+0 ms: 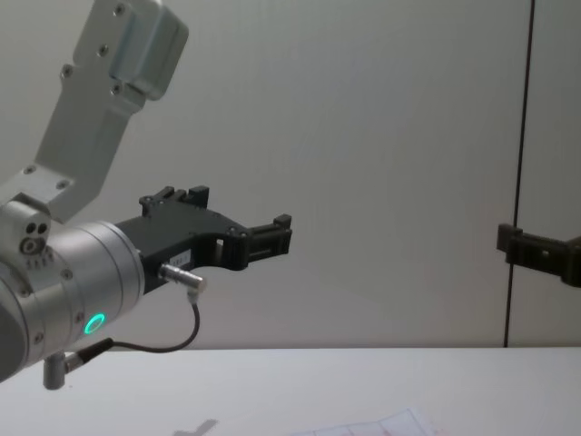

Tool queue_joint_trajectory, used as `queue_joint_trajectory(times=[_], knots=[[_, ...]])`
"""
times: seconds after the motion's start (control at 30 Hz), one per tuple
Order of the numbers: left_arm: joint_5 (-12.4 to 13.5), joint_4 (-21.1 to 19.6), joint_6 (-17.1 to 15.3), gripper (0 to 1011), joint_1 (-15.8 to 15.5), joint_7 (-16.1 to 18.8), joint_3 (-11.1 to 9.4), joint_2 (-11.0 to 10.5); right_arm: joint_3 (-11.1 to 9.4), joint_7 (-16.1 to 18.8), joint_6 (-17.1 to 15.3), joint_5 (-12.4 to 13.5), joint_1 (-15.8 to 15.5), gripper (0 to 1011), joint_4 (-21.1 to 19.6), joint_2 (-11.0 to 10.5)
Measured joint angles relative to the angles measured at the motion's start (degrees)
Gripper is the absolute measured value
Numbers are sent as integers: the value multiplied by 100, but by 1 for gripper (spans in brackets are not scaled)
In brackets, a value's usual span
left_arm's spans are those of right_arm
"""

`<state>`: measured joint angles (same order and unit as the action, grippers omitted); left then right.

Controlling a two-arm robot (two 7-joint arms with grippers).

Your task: Use the one hand to pick up the stamp and affix it onto the A4 paper.

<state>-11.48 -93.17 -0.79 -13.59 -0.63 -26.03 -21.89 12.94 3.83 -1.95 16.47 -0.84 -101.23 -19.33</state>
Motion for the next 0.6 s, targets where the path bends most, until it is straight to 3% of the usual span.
queue_joint_trajectory(times=[0.6], knots=[[0,0,0,1001,0,0,0,0,0,-48,-34,-19,-4,1001,0,12]])
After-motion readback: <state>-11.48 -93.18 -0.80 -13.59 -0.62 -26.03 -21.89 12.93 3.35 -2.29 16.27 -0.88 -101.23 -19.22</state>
